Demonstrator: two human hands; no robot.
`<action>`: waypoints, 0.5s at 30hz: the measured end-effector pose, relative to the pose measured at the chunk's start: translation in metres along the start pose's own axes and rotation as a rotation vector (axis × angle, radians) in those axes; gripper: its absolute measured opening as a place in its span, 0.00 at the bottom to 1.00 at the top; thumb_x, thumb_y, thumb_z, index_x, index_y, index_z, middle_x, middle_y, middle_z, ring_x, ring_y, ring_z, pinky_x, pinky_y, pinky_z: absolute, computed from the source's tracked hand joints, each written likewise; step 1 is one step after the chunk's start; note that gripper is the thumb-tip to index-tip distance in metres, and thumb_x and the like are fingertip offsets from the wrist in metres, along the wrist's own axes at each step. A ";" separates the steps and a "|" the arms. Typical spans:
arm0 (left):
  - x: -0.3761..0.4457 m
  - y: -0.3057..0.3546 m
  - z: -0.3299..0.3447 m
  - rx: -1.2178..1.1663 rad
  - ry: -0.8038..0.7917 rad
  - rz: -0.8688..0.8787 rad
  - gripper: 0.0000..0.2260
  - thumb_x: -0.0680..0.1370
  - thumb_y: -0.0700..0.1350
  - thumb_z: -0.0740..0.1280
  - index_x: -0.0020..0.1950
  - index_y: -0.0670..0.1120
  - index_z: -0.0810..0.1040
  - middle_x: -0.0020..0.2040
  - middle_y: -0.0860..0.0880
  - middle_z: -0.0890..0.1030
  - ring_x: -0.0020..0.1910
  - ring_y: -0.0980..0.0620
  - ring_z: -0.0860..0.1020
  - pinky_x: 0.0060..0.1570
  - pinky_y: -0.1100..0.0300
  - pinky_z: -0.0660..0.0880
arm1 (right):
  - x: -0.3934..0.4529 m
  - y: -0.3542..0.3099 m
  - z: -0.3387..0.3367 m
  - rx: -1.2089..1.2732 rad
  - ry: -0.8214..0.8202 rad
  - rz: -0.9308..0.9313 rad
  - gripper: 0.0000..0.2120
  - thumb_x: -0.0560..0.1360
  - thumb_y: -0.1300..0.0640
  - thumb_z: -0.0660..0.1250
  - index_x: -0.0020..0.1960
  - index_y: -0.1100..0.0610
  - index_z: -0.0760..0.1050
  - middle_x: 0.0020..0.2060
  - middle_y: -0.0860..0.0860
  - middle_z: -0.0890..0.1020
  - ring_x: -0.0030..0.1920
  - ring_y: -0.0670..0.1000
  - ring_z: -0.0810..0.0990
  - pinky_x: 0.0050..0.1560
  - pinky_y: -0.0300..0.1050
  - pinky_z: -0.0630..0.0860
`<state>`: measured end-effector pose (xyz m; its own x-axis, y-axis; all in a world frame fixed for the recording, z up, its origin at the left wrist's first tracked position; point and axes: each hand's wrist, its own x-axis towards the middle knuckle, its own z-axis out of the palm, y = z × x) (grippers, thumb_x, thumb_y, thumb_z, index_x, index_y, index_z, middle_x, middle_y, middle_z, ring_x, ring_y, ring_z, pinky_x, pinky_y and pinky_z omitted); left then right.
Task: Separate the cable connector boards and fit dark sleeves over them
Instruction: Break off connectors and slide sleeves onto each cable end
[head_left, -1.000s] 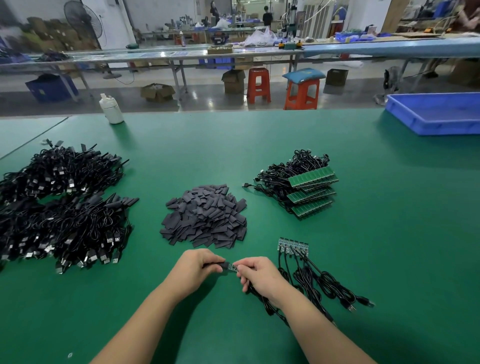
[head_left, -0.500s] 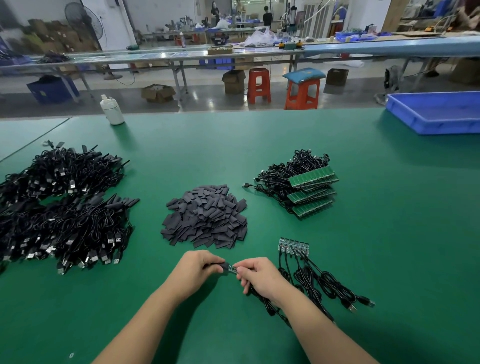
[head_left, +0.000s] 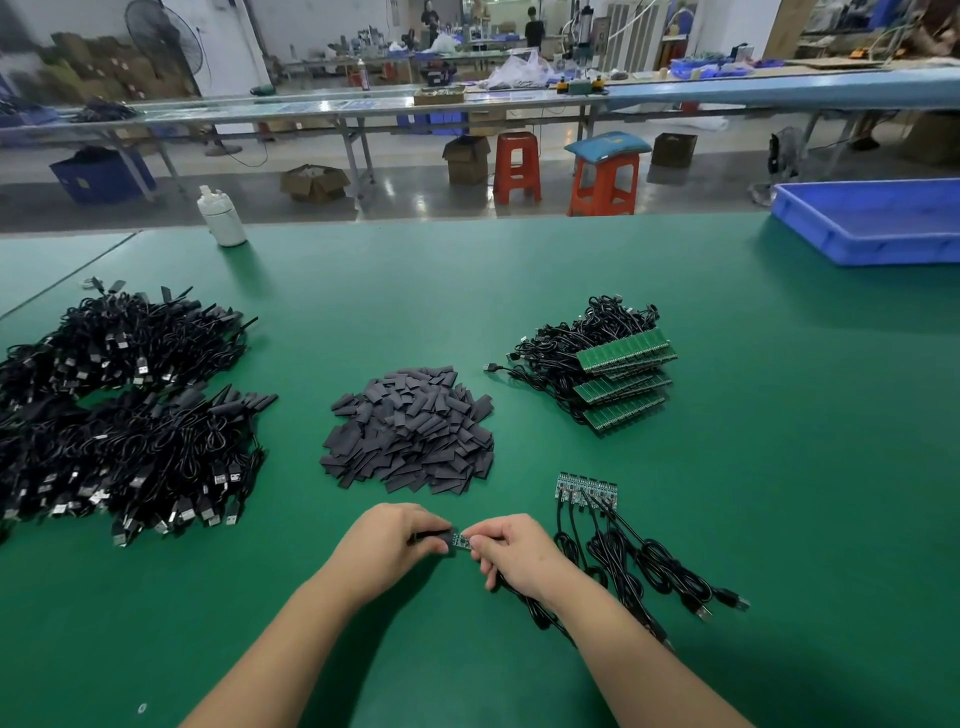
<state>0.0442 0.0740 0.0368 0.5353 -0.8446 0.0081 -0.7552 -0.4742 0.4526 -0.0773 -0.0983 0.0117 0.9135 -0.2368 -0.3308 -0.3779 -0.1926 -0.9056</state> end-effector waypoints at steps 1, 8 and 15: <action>0.000 0.001 0.000 -0.006 -0.001 -0.006 0.10 0.76 0.54 0.71 0.55 0.55 0.83 0.49 0.60 0.83 0.46 0.63 0.78 0.51 0.63 0.75 | 0.000 0.000 0.000 -0.003 0.000 -0.001 0.10 0.81 0.60 0.63 0.60 0.55 0.80 0.34 0.48 0.80 0.29 0.44 0.78 0.39 0.37 0.78; -0.001 0.001 0.004 -0.106 0.028 -0.056 0.06 0.76 0.48 0.72 0.52 0.52 0.85 0.44 0.61 0.83 0.42 0.70 0.77 0.44 0.77 0.68 | -0.001 0.002 0.000 0.007 0.007 -0.016 0.10 0.81 0.60 0.63 0.59 0.55 0.80 0.35 0.50 0.80 0.29 0.45 0.78 0.40 0.38 0.80; -0.003 0.000 0.005 -0.150 -0.002 -0.077 0.07 0.76 0.48 0.72 0.53 0.50 0.85 0.41 0.66 0.80 0.42 0.73 0.76 0.43 0.78 0.67 | -0.001 0.003 0.001 -0.008 0.013 -0.012 0.10 0.81 0.59 0.64 0.59 0.53 0.81 0.34 0.48 0.80 0.30 0.44 0.79 0.40 0.36 0.78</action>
<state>0.0403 0.0751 0.0323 0.5886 -0.8077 -0.0337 -0.6469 -0.4956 0.5796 -0.0789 -0.0973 0.0090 0.9158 -0.2467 -0.3168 -0.3685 -0.2030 -0.9072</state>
